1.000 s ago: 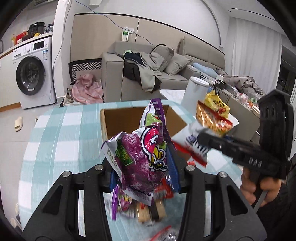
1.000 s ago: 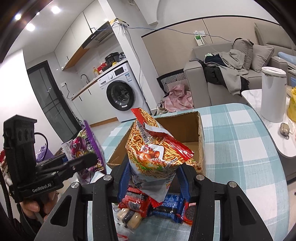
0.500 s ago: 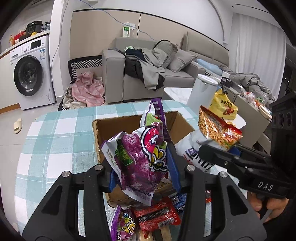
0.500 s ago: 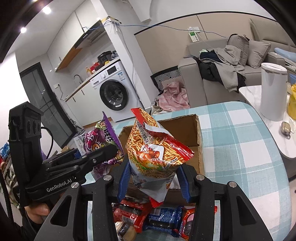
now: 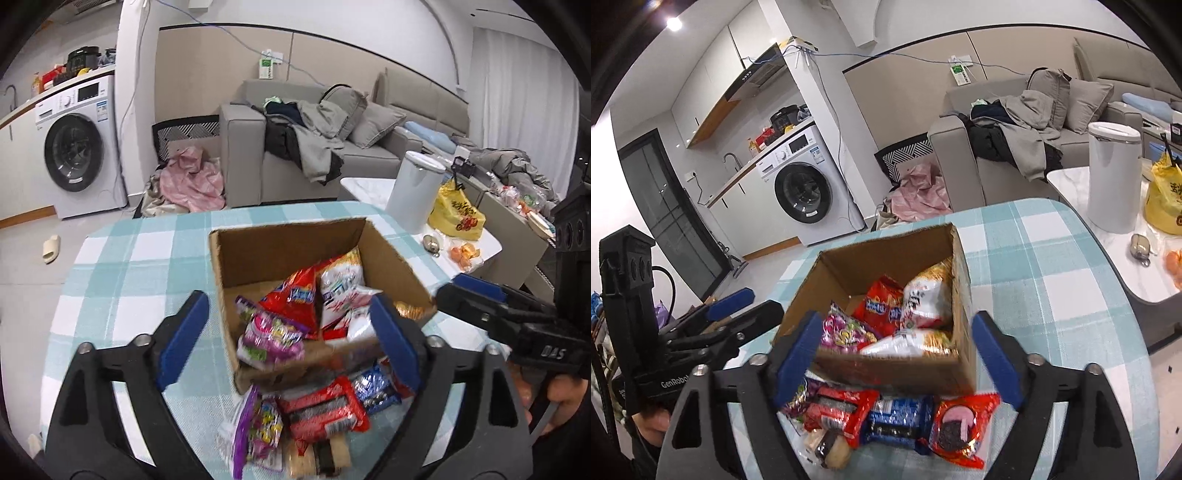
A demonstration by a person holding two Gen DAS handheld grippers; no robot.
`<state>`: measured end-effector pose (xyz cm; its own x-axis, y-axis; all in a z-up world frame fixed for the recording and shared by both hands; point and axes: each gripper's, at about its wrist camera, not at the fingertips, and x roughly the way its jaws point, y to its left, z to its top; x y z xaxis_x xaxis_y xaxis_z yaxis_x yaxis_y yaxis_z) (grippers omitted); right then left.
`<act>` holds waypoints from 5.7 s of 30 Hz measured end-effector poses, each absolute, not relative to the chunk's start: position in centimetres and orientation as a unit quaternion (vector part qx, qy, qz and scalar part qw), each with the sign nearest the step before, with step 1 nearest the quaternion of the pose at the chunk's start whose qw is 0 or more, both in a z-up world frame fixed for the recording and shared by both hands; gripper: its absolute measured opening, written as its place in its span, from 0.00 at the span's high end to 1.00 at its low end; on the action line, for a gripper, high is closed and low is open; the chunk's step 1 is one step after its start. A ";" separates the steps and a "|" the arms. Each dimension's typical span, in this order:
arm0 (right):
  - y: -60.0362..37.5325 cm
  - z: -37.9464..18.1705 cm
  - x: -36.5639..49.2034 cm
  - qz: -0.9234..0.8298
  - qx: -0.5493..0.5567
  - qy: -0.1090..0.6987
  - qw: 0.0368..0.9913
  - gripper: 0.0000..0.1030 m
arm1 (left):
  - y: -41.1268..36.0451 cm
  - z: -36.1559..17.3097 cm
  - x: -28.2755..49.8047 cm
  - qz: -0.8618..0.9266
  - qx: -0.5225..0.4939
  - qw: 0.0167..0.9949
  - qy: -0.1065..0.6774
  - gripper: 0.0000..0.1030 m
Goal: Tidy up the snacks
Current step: 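Open both tools to drop the grape bag and orange noodle bag into the box, then move both tools down to the snack pile beside the box, then grasp the white bag with purple edge with left tool while right tool grasps the red Oreo pack, then lift both held packs and carry them over the box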
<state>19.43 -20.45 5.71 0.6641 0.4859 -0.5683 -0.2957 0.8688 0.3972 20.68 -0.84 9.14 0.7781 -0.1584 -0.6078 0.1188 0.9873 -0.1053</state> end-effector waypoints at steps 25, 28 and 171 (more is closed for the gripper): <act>-21.7 1.9 15.4 0.188 0.121 0.410 0.884 0.01 | 3.9 4.7 13.2 -0.010 -0.050 0.931 0.361 0.01; -21.7 1.4 15.3 0.186 0.115 0.416 0.883 0.01 | 4.0 3.9 13.3 -0.004 -0.050 0.928 0.370 0.01; -21.6 5.7 13.7 0.184 0.065 0.340 0.920 0.56 | 3.3 8.6 12.2 -0.075 -0.089 0.941 0.318 0.55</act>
